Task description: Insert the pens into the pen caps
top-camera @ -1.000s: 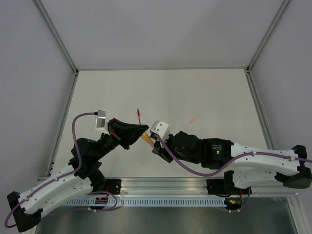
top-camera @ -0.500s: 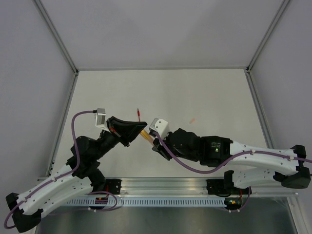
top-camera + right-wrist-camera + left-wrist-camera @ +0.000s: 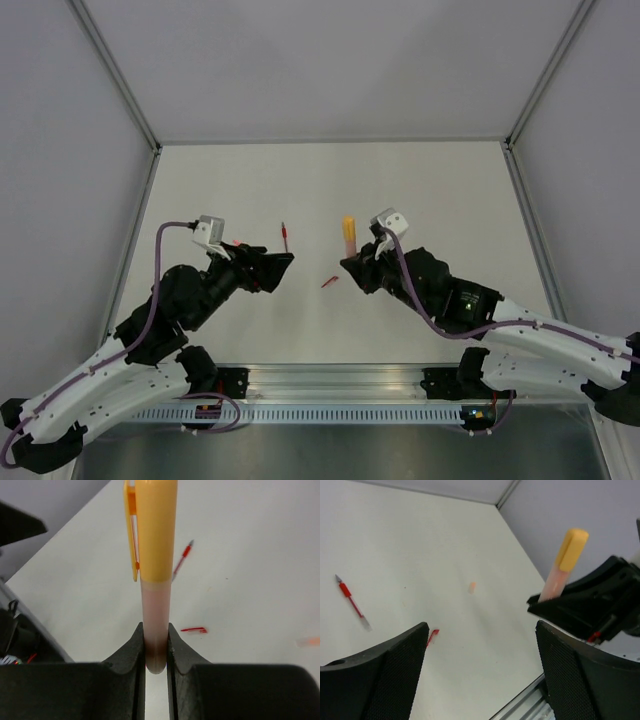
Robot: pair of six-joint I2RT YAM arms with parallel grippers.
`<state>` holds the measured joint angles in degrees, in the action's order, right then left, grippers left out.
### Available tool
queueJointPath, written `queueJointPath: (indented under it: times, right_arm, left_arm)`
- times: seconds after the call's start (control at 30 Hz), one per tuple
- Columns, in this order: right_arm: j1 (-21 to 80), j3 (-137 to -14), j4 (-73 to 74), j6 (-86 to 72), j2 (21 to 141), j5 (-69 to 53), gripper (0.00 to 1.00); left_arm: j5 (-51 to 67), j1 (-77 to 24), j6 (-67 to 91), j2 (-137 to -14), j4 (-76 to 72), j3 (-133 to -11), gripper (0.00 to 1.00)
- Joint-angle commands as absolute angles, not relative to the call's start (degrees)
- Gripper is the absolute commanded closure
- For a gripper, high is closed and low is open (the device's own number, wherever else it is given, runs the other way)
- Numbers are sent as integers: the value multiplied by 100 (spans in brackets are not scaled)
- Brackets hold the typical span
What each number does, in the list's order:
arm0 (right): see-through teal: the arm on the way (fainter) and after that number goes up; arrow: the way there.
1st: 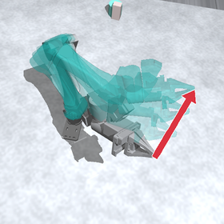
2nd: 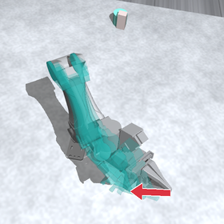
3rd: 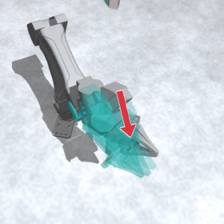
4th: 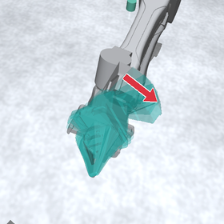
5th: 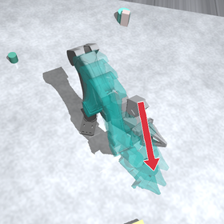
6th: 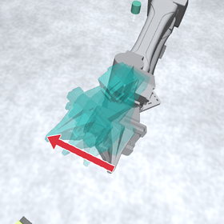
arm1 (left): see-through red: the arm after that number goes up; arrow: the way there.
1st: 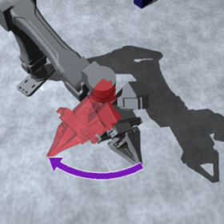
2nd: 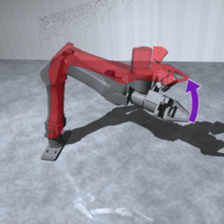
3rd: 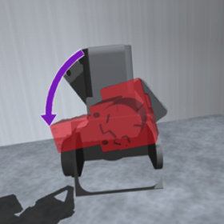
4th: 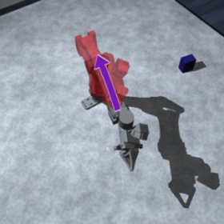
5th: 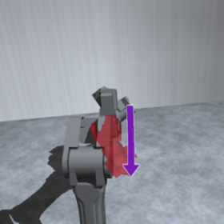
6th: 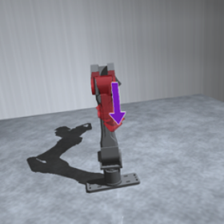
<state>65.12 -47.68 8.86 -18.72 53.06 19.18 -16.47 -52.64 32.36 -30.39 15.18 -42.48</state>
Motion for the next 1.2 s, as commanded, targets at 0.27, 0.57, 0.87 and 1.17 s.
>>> queueJointPath:
  times: [0.27,0.57,0.87,1.17]
  right_arm:
    - [3947,-4780,291,-2732,7486,415,100]
    - [3770,-5984,474,-3040,9597,360,99]
    - [3727,-6723,1177,-3867,10696,817,93]
    - [3683,-6873,1467,-3938,10925,1124,73]
  left_arm:
    - [-2180,-5291,2689,-4007,784,-3323,0]
    - [-2162,-5291,2821,-3973,414,-2760,0]
    - [-2768,-5291,2786,-3991,826,-2901,0]
    - [-2769,-5291,2760,-4139,817,-2935,0]
